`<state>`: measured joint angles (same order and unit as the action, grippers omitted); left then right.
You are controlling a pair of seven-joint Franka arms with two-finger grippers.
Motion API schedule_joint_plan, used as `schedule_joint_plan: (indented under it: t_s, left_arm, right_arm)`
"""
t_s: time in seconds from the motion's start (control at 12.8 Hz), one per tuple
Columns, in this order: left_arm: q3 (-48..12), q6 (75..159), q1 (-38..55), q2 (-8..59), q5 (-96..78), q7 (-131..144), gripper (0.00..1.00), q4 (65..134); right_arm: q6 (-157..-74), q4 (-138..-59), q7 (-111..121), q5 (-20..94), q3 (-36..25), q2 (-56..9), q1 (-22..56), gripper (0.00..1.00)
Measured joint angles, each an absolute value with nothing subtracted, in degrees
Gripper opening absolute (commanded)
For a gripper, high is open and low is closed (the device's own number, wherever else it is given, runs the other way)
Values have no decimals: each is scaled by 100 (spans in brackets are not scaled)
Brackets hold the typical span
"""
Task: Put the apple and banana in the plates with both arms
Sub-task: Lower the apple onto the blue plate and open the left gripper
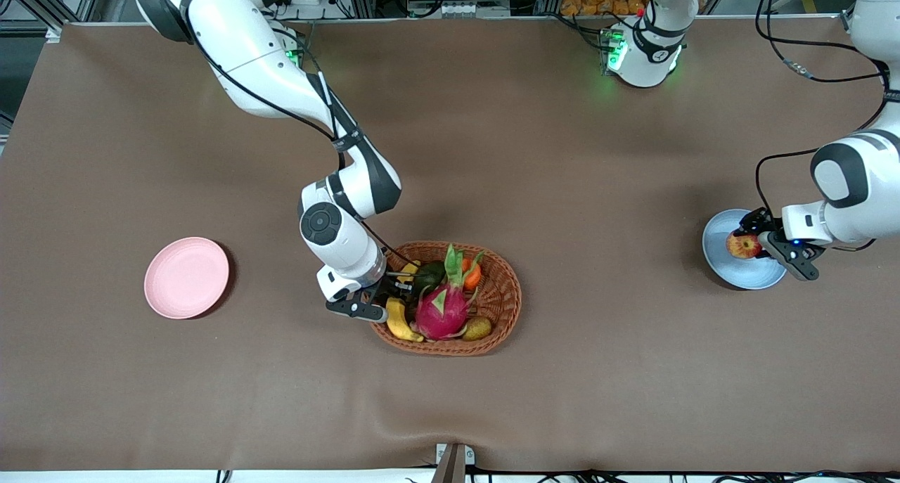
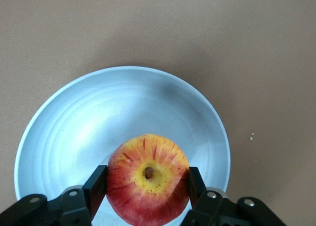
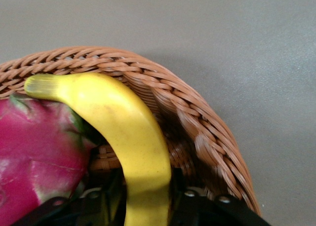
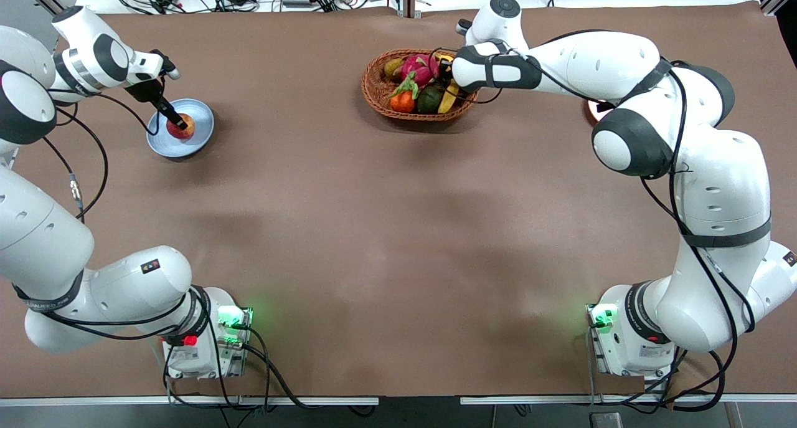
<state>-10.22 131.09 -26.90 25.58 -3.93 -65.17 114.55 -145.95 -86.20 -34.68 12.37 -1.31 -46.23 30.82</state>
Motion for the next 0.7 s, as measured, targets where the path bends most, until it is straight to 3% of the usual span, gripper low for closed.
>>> schedule_joint_plan:
  t_s: [0.08,0.23,0.47,0.7]
  left_arm:
    - [-1026,13114,-2705,2554,-403,-6581,100,11456]
    - [-1028,13128,-2707,2561,-407,-6603,100,11455]
    - [-1027,13162,-2719,2578,-407,-6615,100,11438]
    - [-1037,12823,-2717,2548,-407,-6619,100,11087]
  right_arm:
    - [-14595,-8619,-3468,1237,-131,-4625,3083,31]
    - [-14595,-8619,-3468,1236,-131,-4625,3083,22]
    - [-14595,-8618,-3468,1223,-130,-4626,3084,0]
    - [-14594,-8599,-3466,1200,-138,-4622,3085,0]
